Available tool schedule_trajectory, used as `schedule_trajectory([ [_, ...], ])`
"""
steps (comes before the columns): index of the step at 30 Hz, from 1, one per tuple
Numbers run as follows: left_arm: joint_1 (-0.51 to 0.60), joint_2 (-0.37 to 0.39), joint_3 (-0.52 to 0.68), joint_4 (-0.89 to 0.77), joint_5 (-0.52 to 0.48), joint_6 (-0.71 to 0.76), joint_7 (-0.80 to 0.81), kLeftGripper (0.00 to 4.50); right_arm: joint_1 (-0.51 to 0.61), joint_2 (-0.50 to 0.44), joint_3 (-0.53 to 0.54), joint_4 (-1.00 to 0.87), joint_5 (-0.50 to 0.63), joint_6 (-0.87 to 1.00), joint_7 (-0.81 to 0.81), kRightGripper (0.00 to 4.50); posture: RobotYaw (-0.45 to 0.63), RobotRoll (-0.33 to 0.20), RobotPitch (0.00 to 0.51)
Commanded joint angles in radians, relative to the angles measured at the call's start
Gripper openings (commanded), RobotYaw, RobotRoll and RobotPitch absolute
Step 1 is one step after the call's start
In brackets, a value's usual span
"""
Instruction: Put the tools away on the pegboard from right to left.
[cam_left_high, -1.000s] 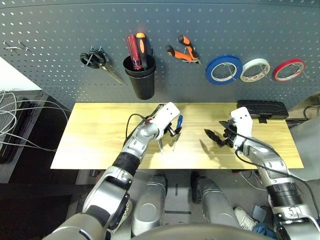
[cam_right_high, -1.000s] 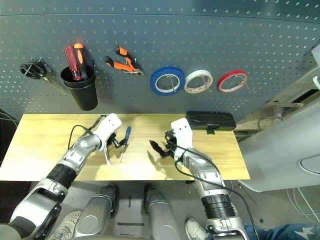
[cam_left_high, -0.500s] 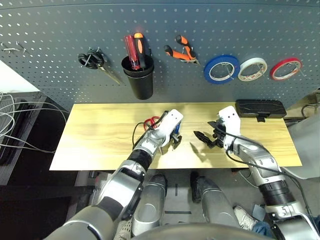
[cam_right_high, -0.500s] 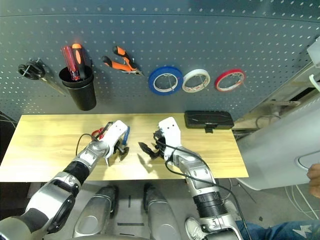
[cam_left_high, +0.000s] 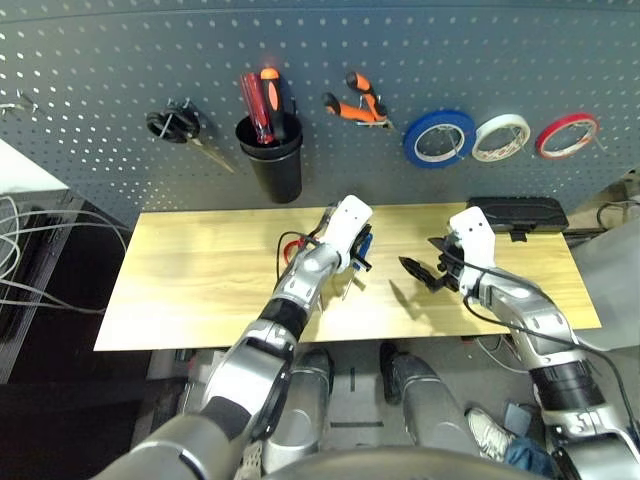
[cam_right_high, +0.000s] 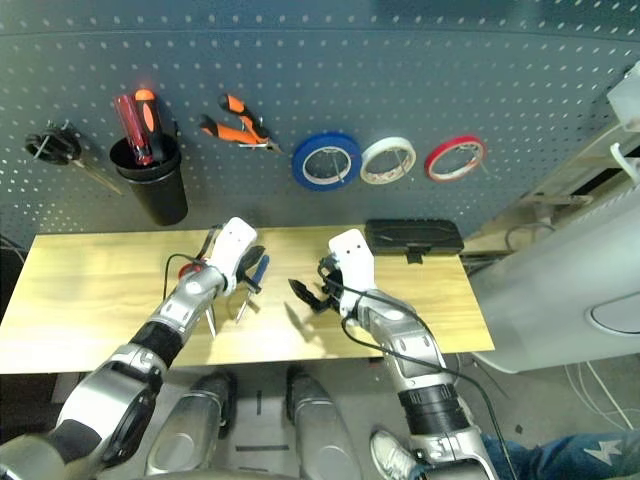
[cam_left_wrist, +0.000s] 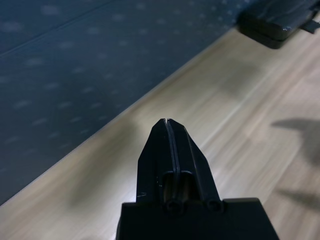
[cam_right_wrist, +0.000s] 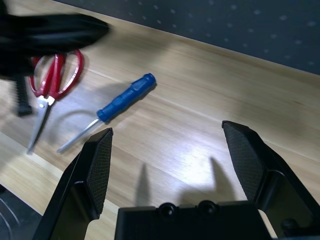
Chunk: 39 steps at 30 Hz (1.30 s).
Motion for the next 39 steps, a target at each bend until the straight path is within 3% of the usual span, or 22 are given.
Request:
schedule_trajectory([
  [1, 0.084, 0.023, 0.014, -0.114, -0.018, -0.016, -0.004, 0.02, -0.002, -0.019, -0.005, 0.012, -0.003, -0.009, 0.019, 4.50, 0.07, 0.000, 0.216],
  [5, 0.146, 0.053, -0.014, -0.193, -0.005, 0.159, -0.047, 0.02, -0.034, -0.024, -0.005, 0.062, -0.010, -0.022, 0.026, 4.50, 0.09, 0.000, 0.216],
  [9, 0.124, 0.036, -0.038, -0.231, 0.010, 0.233, -0.047, 0.02, -0.056, -0.017, 0.000, 0.091, -0.015, -0.028, 0.027, 4.50, 0.10, 0.000, 0.221],
  [10, 0.108, 0.030, -0.046, -0.236, 0.016, 0.247, -0.044, 0.20, -0.060, -0.015, 0.002, 0.098, -0.016, -0.028, 0.026, 4.50, 0.10, 0.000, 0.221],
  [13, 0.054, 0.013, -0.063, -0.242, 0.027, 0.333, -0.048, 0.90, -0.059, -0.014, 0.002, 0.110, -0.019, -0.030, 0.024, 4.50, 0.10, 0.000, 0.224],
  [22, -0.055, -0.005, -0.146, -0.064, 0.076, 0.472, -0.084, 4.00, -0.019, -0.007, 0.001, 0.091, -0.021, -0.019, 0.006, 4.50, 0.08, 0.000, 0.231],
  [24, -0.077, -0.016, -0.156, -0.010, 0.083, 0.507, -0.085, 4.47, -0.006, -0.006, 0.003, 0.080, -0.021, -0.016, 0.000, 4.50, 0.08, 0.000, 0.235],
  [37, -0.224, -0.136, -0.132, 0.379, 0.091, 0.495, -0.005, 4.47, 0.036, 0.008, 0.014, 0.033, -0.021, 0.014, -0.021, 4.50, 0.05, 0.000, 0.257],
  [39, -0.243, -0.153, -0.115, 0.432, 0.084, 0.498, 0.014, 4.08, 0.033, 0.008, 0.014, 0.037, -0.023, 0.017, -0.023, 4.50, 0.04, 0.000, 0.258],
])
